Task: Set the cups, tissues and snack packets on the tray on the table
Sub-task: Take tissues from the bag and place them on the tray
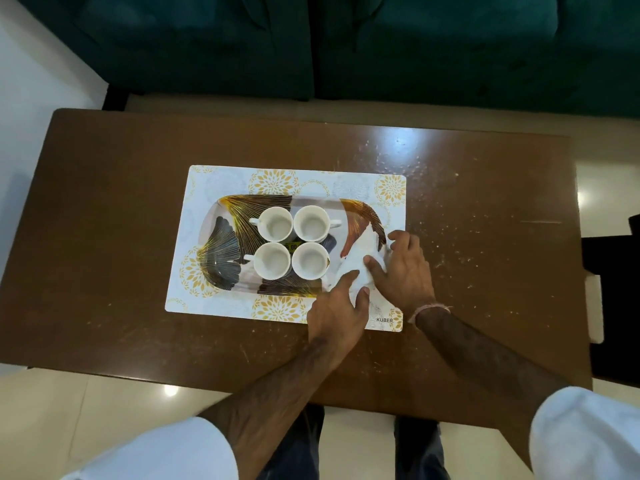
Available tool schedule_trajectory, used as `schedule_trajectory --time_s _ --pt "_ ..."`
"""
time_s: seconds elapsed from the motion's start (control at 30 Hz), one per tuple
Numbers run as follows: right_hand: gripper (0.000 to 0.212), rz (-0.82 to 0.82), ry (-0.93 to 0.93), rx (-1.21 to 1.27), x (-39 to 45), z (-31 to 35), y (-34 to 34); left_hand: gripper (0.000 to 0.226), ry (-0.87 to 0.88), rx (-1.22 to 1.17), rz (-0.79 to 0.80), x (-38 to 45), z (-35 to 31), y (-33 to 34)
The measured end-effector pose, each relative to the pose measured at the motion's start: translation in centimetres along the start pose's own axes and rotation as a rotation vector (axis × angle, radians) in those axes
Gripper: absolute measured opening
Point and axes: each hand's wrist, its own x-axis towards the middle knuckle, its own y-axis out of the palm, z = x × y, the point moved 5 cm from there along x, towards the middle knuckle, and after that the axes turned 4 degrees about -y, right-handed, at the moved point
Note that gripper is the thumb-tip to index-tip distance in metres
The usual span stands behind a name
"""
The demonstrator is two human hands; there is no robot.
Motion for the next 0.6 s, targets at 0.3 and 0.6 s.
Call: schedule_trajectory --time_s 0.3,0.6 --pt "0.06 0.004 -0.019 0.167 -0.1 -1.3 -2.0 0.05 0.069 0.057 -0.053 0.0 -1.3 -0.7" --pt "0.055 0.034 -0.188 0.087 2.3 0.2 -9.1 0.037 0.255 0.036 -0.076 4.5 -9.7 -4.5"
